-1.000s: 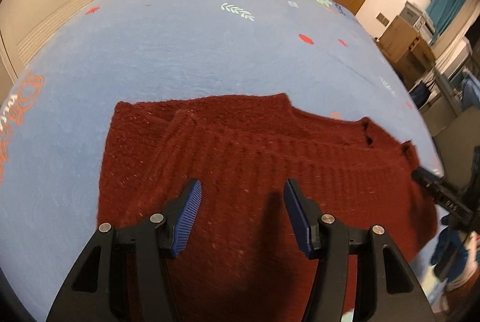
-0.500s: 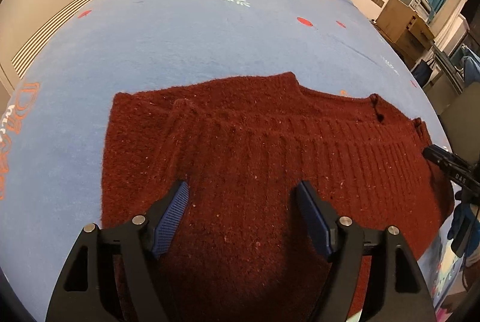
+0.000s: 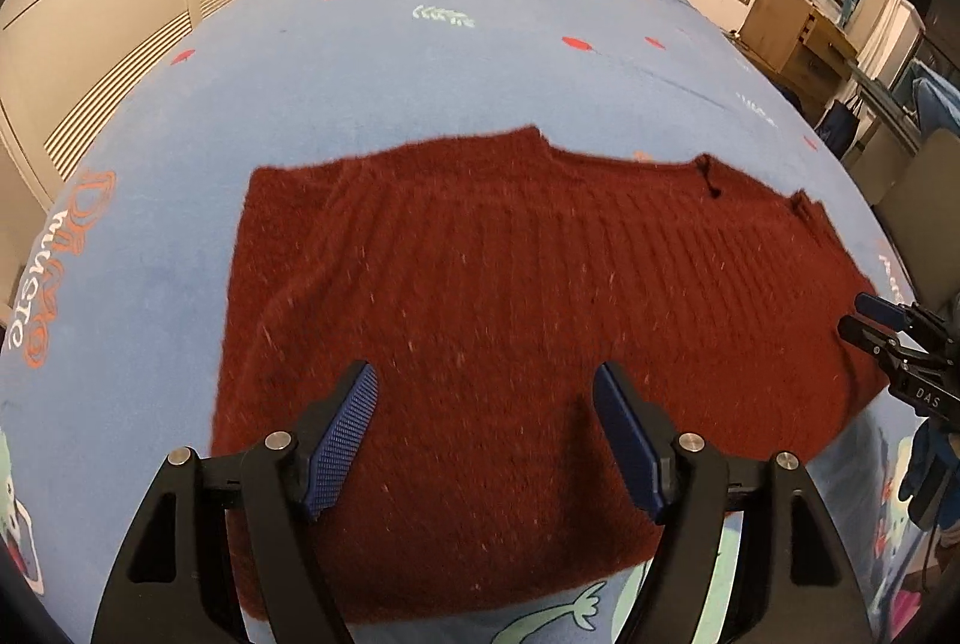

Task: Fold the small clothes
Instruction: 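Open both grippers, release the folded hem and lift away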

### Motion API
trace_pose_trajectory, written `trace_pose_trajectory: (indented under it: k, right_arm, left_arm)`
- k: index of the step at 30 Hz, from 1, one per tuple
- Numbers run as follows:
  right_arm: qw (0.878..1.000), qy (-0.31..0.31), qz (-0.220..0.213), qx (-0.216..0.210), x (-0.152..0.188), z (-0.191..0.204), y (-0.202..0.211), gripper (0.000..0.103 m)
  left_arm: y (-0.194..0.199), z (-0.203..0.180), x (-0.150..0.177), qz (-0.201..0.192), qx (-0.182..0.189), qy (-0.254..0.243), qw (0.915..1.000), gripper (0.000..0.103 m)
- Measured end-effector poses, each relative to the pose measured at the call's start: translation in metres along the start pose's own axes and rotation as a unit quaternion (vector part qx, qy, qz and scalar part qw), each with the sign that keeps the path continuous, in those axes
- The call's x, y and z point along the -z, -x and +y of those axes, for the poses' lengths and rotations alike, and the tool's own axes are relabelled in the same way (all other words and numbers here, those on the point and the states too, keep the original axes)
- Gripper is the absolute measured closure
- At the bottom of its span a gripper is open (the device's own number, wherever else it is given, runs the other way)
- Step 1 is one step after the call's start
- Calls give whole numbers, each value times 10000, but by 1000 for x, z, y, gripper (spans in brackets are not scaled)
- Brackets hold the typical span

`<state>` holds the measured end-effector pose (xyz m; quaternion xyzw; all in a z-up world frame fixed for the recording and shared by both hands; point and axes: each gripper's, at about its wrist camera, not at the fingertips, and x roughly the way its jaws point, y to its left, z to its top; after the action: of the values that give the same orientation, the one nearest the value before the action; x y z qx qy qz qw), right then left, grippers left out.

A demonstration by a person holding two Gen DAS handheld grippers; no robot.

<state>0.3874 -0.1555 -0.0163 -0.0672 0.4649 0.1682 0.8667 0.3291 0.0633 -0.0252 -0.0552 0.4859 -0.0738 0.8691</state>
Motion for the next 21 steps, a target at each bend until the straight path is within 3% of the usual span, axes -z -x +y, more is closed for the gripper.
trace_pose_trajectory:
  k: [3, 9, 15, 21]
  right_arm:
    - [9999, 70, 113, 46, 7, 8, -9, 44]
    - [9999, -22, 135, 68, 17, 2, -16, 37]
    - [9998, -108, 128, 51, 25, -12, -13, 36]
    - [9998, -62, 175, 101, 30, -16, -5, 36]
  left_arm:
    - [-11, 2, 9, 46, -135, 0, 9999, 33]
    - [-19, 5, 16, -22, -113, -5, 9999, 20]
    - [-27, -1, 19, -17, -140, -83, 9999, 2]
    - [-32, -2, 19, 52, -104, -8, 9999, 1]
